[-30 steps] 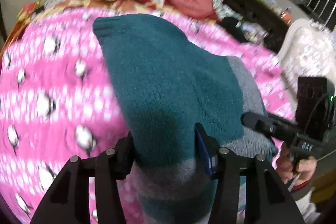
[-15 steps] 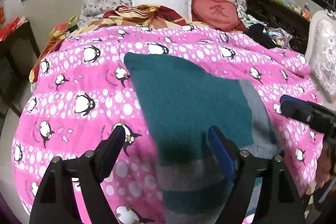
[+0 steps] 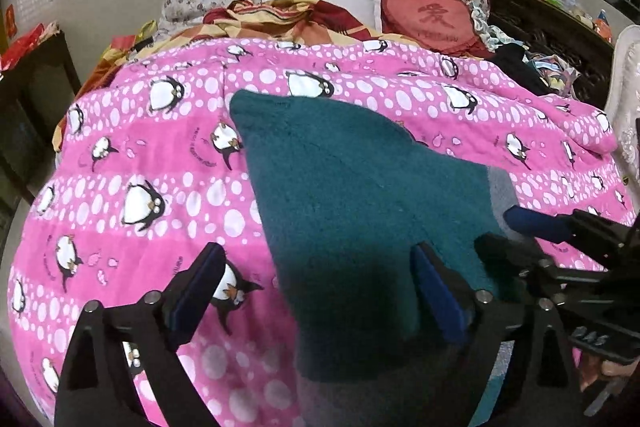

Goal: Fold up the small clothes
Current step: 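Open both tools and withdraw them from the folded sweater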

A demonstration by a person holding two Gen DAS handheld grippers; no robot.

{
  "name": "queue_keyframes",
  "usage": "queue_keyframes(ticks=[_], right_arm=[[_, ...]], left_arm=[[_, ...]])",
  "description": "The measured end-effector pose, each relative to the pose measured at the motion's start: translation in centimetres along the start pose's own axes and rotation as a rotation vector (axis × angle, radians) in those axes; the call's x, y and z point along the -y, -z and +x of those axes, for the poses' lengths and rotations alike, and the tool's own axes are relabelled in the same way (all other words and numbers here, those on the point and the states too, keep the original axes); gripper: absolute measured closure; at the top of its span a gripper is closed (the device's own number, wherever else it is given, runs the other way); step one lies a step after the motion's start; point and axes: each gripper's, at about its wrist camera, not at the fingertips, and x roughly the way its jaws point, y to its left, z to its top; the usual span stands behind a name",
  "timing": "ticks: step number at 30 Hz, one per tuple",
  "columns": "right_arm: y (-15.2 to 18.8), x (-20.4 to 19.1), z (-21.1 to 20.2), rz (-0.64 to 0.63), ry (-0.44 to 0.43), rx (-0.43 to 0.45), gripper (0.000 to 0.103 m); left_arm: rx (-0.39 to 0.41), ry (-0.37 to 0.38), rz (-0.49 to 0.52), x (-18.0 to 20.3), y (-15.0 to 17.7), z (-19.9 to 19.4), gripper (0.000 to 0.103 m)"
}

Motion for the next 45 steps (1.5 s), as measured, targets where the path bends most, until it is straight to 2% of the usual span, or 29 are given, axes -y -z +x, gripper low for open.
queue_keyframes(ticks=[7,12,18,21,23,25,28,33,37,41,45], right_arm=[[0.2,0.3,0.9,0.001,0.004,-0.002,0.049],[1.0,-0.6,-2.3,0.000,-0.056,0.035,0.049],[3.1,-2.5,-5.2,-0.065,-0.049,0.050,0.045],[4.5,-3.1,-4.5,-0.117,0.011,0.015,0.039],[5.6,-3.1,-3.2,-0.148,0.063,-0.029,0.039],[6.5,-2.8,-2.2,-0.128,0.062,-0.034,0.034],[6.7,-2.5,-2.6,-0.110,0.065,-0.020,0.033],[5.6,-2.8,-6.2,-0.077,0.065,0.057,0.032],[4.6,-3.5,-8.6,-0.034,0.084,0.122,0.022],[4.2,-4.1,-9.2,0.012,0.117,0.133,0.016],[4.2,-4.0,-9.6,0.072,0.138,0.142,0.013]], left_arm=[[-0.014,0.007,-0.016,0.1,0.3,0.6,0.007],[-0.008,0.003,-0.024,0.0,0.7,-0.4,0.007],[0.012,0.002,-0.039,-0.4,2.3,-2.3,0.007],[0.006,0.014,-0.065,-0.7,3.4,-2.6,0.007],[0.007,0.027,-0.104,-1.1,4.3,-2.3,0.007],[0.015,0.029,-0.126,-1.1,5.0,-2.1,0.007],[0.032,0.019,-0.137,-1.0,5.4,-2.5,0.006],[0.063,-0.011,-0.121,-0.8,5.1,-4.3,0.007],[0.101,-0.050,-0.103,-0.7,5.1,-5.9,0.007],[0.133,-0.054,-0.134,-1.2,5.3,-7.5,0.007],[0.166,-0.102,-0.114,-0.9,5.5,-8.8,0.007]])
